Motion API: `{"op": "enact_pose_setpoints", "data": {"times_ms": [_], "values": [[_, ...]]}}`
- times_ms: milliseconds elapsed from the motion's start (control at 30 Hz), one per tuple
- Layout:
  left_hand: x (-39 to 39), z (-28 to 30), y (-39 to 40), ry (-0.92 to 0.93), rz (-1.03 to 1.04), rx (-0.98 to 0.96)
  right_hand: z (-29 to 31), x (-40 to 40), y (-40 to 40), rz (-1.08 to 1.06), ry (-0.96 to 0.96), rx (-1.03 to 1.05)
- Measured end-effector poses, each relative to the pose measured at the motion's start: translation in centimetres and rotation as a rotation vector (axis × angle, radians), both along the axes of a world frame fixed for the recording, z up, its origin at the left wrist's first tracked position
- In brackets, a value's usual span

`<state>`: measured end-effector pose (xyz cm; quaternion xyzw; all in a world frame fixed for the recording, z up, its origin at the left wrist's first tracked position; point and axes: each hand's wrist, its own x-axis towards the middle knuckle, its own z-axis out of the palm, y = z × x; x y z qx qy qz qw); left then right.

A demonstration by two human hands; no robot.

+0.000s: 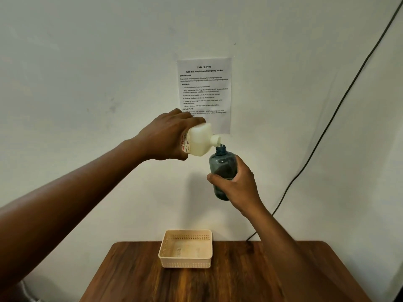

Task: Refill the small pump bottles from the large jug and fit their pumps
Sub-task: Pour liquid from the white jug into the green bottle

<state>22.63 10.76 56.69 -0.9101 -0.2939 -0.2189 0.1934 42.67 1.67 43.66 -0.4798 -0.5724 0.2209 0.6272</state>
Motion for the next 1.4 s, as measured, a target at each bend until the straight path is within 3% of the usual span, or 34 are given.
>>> {"op": "enact_pose_setpoints", "data": {"times_ms": [1400], "values": [[-0.1,1.1,-0.4,0.012,-0.005,0.023,0.7,-0.2,-0.3,-0.021,-0.009,0.006]]}}
